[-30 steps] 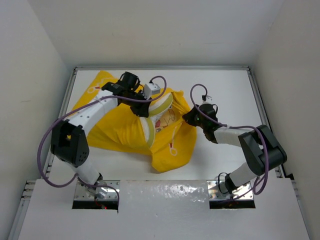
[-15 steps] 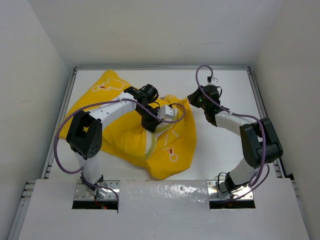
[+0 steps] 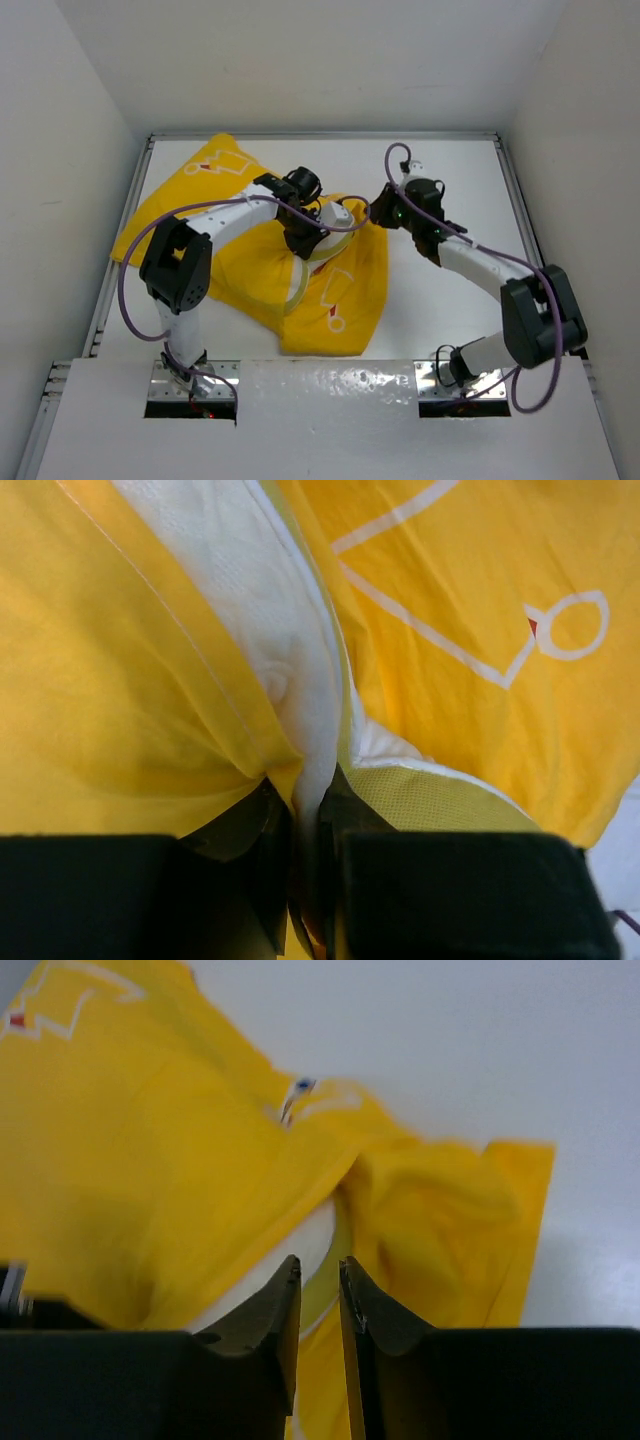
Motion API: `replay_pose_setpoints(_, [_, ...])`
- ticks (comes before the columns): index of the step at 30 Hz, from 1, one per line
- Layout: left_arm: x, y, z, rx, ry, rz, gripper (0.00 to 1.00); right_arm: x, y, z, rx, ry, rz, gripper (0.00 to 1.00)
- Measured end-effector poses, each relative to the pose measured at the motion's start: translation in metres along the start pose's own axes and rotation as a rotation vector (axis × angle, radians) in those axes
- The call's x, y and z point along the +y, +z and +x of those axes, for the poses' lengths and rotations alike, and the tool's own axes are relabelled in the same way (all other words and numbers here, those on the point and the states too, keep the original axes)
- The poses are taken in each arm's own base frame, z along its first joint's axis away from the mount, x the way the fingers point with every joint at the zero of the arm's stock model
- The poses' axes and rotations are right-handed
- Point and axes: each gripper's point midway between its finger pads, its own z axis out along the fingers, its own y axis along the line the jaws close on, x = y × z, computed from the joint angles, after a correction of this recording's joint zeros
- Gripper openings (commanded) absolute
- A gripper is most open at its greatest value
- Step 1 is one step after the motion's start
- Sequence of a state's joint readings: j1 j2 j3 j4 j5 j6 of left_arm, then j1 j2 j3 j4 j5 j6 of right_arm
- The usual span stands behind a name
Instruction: Put the pillow into the pillowcase
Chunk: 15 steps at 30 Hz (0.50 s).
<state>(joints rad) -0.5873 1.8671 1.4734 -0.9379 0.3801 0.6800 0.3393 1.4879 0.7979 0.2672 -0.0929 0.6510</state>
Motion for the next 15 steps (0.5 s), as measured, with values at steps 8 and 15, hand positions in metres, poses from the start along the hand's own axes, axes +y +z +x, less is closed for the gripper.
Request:
replay_pose_setpoints(8, [0.005,-0.003,-0.011,-0.033,-0.026,-0.026,0.0,0.028,-0.012,0.099,0.236,-0.067,-0.079,0.53])
replay_pose_setpoints(15, [0.007,-0.009,-0.019,-0.05,-0.032,-0.037,0.0,0.001,0.013,0.137,0.352,-0.042,-0.001,0.55])
